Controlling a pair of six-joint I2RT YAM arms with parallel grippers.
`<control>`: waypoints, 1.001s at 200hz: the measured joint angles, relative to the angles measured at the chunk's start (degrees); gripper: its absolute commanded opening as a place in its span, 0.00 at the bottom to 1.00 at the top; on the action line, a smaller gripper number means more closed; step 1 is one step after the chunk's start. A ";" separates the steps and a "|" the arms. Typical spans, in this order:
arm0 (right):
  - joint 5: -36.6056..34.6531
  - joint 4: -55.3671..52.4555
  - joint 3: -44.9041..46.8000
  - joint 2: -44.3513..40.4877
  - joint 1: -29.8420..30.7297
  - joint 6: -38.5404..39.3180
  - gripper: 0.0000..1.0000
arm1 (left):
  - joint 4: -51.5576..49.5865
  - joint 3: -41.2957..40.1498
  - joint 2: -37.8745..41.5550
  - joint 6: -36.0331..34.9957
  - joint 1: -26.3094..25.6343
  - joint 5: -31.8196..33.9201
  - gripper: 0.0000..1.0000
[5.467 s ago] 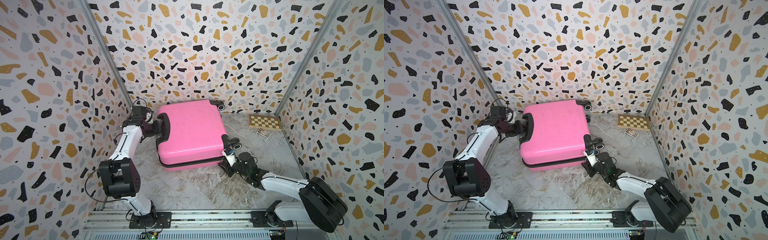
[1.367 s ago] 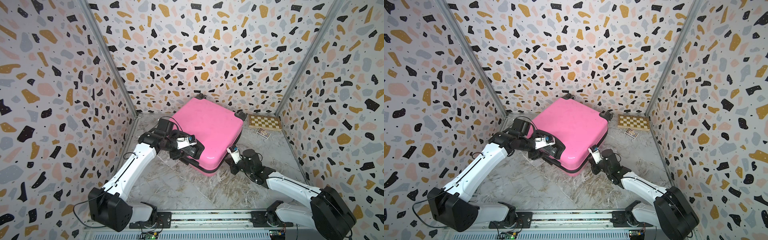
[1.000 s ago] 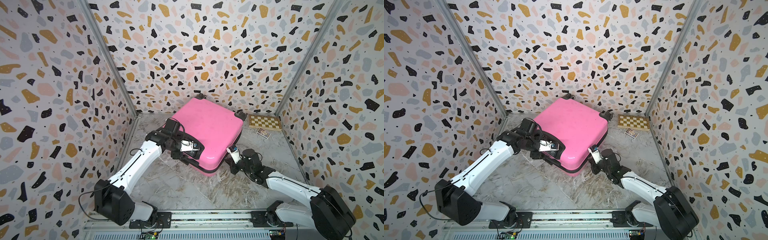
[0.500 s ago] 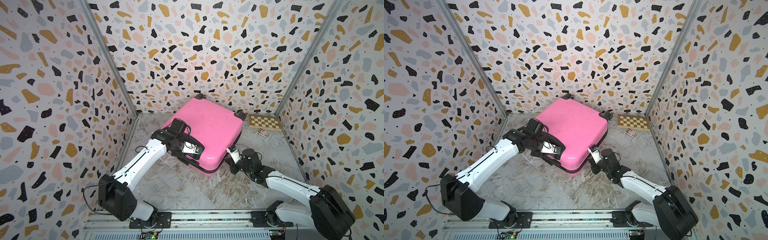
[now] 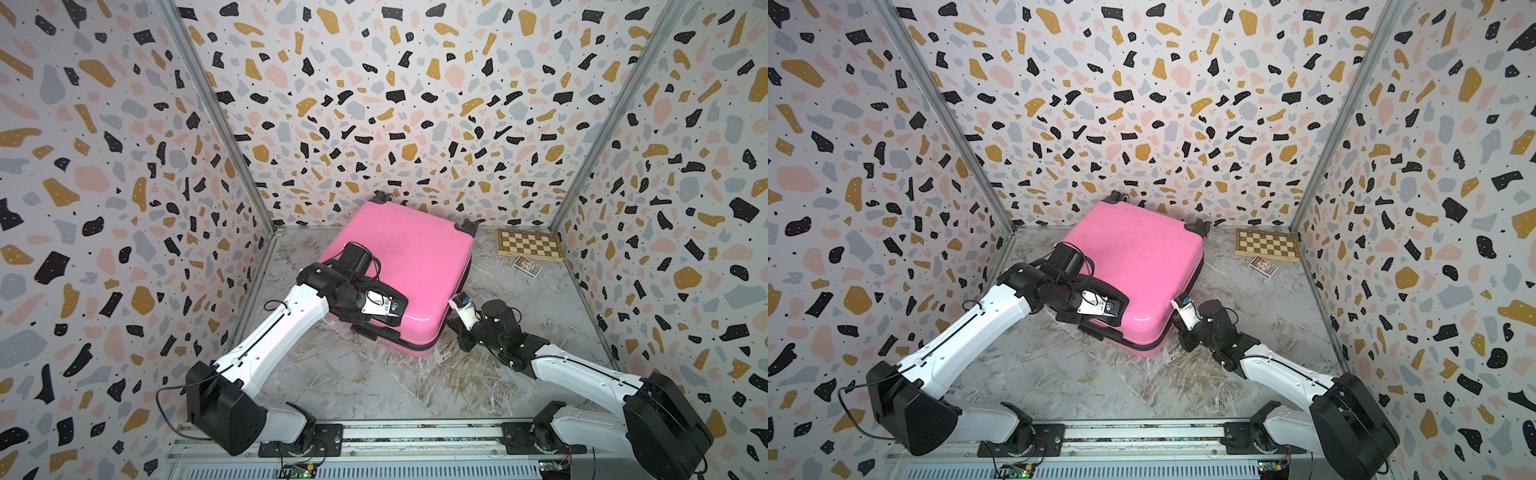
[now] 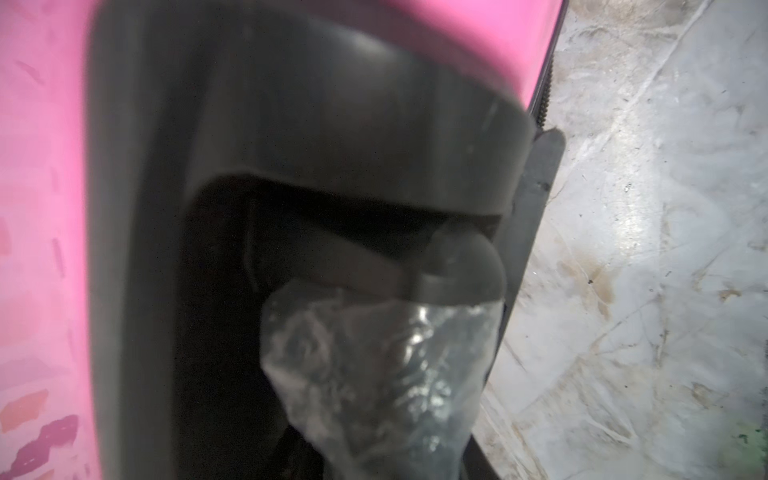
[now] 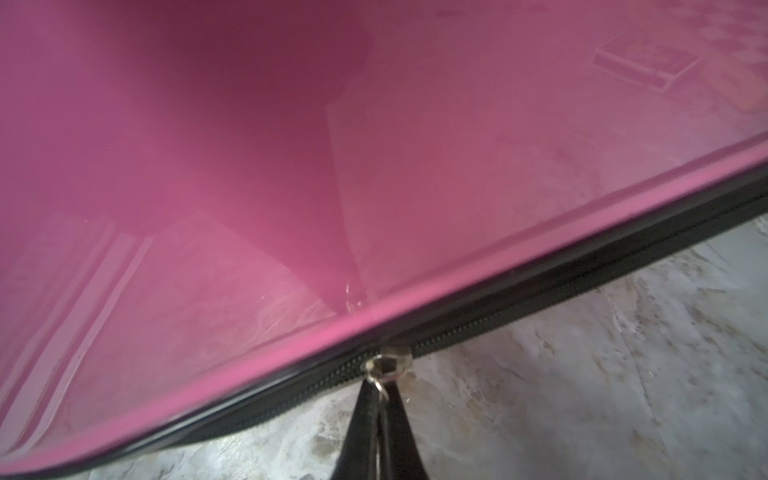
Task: Close the suitcase zippers
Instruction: Zip the zipper on the suitcase.
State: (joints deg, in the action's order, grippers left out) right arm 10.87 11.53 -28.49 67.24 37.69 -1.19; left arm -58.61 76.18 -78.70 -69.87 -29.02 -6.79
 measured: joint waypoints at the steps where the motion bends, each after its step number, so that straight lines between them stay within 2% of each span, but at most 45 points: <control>1: -0.02 0.00 0.00 -0.02 0.07 0.00 0.00 | -0.07 0.00 0.02 0.07 0.00 0.02 0.10; 70: -0.85 -2.71 0.72 -3.28 7.50 0.70 0.00 | -3.96 2.56 -0.44 6.19 -0.74 3.54 0.05; 115: 1.73 -2.93 0.72 -3.67 11.45 1.53 0.00 | -3.43 3.39 -1.27 11.76 -1.33 4.22 0.03; 165: 1.07 -1.77 0.55 -2.64 12.46 2.51 0.00 | -1.81 3.37 -1.53 17.57 -3.56 4.66 0.02; 200: -0.48 -0.94 -1.49 0.98 12.81 2.38 0.00 | 1.36 2.54 -2.43 24.81 -7.21 7.41 0.03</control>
State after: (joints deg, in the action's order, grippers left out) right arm 10.39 10.59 -29.98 68.23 50.50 1.19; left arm -57.25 78.72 -81.12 -45.06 -36.23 0.62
